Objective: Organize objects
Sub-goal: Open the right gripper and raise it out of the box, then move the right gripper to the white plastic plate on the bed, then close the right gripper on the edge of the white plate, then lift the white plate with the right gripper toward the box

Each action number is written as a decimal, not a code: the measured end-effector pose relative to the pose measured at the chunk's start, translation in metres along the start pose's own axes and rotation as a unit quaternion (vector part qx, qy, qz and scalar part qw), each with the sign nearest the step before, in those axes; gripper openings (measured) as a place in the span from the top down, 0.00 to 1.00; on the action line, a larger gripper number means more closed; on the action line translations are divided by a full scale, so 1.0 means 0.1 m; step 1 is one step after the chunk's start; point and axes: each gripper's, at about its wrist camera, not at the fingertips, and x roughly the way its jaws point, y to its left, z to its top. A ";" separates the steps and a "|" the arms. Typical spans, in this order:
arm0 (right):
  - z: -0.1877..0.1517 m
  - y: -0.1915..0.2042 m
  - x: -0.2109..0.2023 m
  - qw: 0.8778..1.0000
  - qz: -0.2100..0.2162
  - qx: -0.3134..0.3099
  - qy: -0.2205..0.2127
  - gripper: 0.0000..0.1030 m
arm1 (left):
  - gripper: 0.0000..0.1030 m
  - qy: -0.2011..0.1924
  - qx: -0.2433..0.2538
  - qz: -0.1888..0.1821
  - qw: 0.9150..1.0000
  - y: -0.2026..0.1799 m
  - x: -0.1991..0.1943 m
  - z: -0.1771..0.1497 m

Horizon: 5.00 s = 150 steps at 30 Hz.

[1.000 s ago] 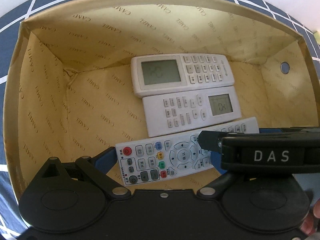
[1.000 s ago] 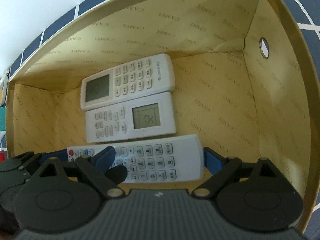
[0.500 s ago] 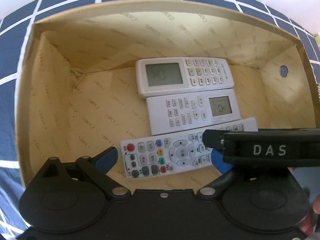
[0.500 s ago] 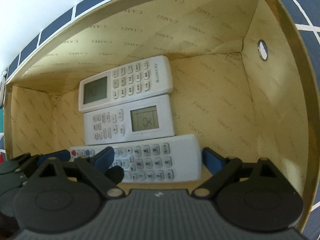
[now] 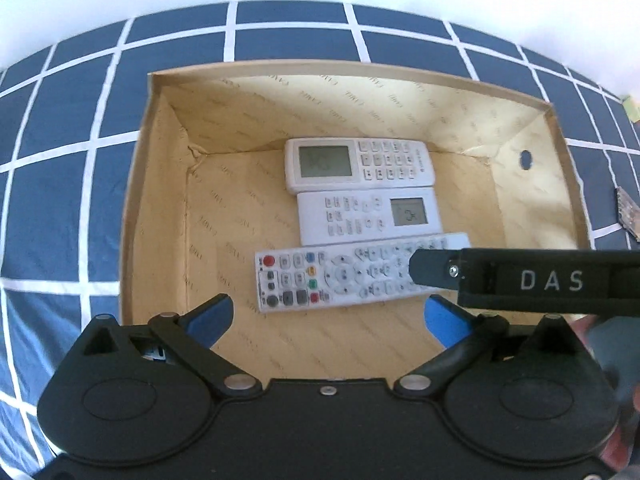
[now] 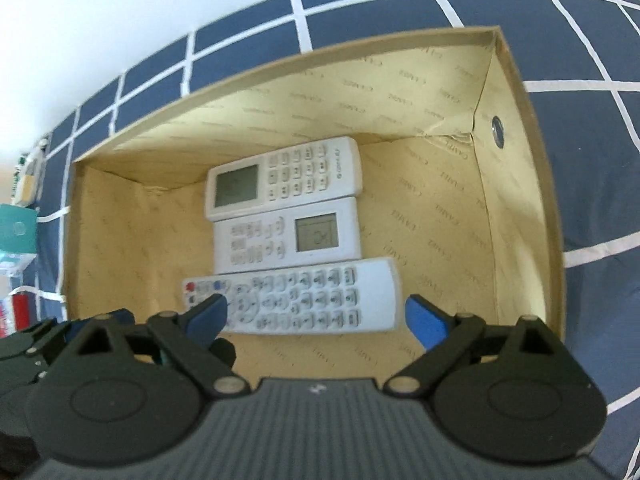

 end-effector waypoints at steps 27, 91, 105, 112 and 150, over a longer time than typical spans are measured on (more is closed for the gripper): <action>-0.86 -0.50 -1.28 0.996 0.005 -0.060 -0.070 0.00 | 0.00 -0.049 -0.021 0.032 0.998 -0.81 -0.92 -1.13; -1.73 -4.34 -1.46 0.984 -0.109 -0.128 0.060 0.00 | 0.00 0.034 -0.096 0.038 0.994 -3.97 0.41 -2.43; -1.81 -4.49 -1.48 0.985 -0.104 -0.121 0.064 0.00 | 0.00 0.053 -0.103 0.014 0.993 -4.14 0.51 -2.63; -1.81 -4.47 -1.39 0.984 -0.095 -0.131 0.069 0.03 | 0.00 0.057 -0.110 -0.009 0.992 -4.26 0.58 -2.73; -1.74 -4.52 -1.37 0.986 -0.046 -0.139 0.078 0.22 | 0.14 0.060 -0.130 -0.034 0.989 -4.57 0.79 -2.44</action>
